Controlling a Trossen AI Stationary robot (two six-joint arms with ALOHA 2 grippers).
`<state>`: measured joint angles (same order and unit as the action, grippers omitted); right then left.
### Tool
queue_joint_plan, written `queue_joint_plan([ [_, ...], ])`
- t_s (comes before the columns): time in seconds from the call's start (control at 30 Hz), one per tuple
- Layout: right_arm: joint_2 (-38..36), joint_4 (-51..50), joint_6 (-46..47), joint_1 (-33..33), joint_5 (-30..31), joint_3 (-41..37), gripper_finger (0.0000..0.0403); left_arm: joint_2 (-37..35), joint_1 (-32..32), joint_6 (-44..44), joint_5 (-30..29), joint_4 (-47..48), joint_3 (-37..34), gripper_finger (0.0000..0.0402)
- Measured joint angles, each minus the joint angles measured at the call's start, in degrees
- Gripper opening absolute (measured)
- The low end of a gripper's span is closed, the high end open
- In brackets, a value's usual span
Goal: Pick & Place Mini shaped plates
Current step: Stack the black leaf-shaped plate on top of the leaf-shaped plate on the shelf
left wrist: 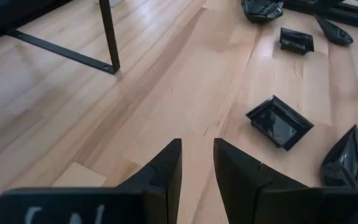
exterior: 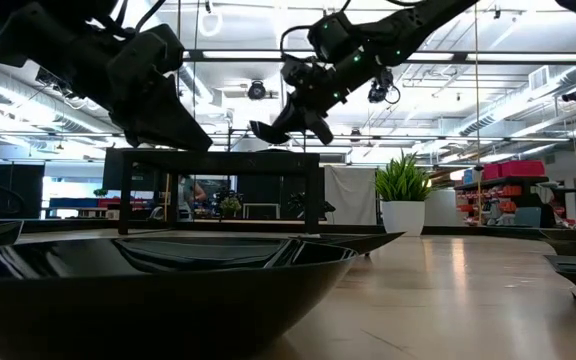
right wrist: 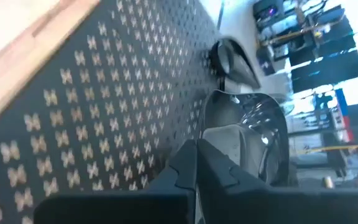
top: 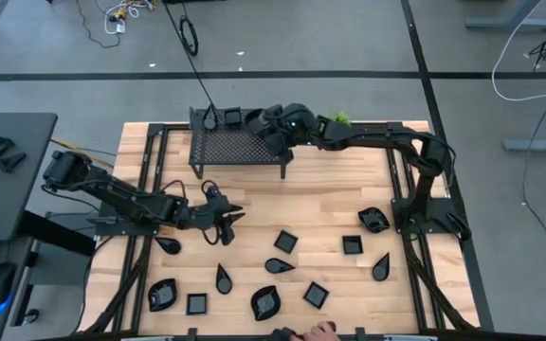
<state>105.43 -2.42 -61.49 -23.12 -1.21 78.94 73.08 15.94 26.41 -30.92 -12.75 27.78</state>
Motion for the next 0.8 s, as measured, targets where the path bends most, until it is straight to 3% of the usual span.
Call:
queue_joint_plan([
  [0.5, 0.04, -1.81, 2.51, -2.77, -1.23, 0.0, 0.0029, 0.02, -0.35, 0.02, -0.39, -0.57, 0.0, 0.0096],
  [0.8, 0.13, -1.89, 2.53, -3.19, -1.25, 0.0, 0.0081, 0.02, -0.35, 0.04, -0.39, -0.61, 0.0, 0.0096],
])
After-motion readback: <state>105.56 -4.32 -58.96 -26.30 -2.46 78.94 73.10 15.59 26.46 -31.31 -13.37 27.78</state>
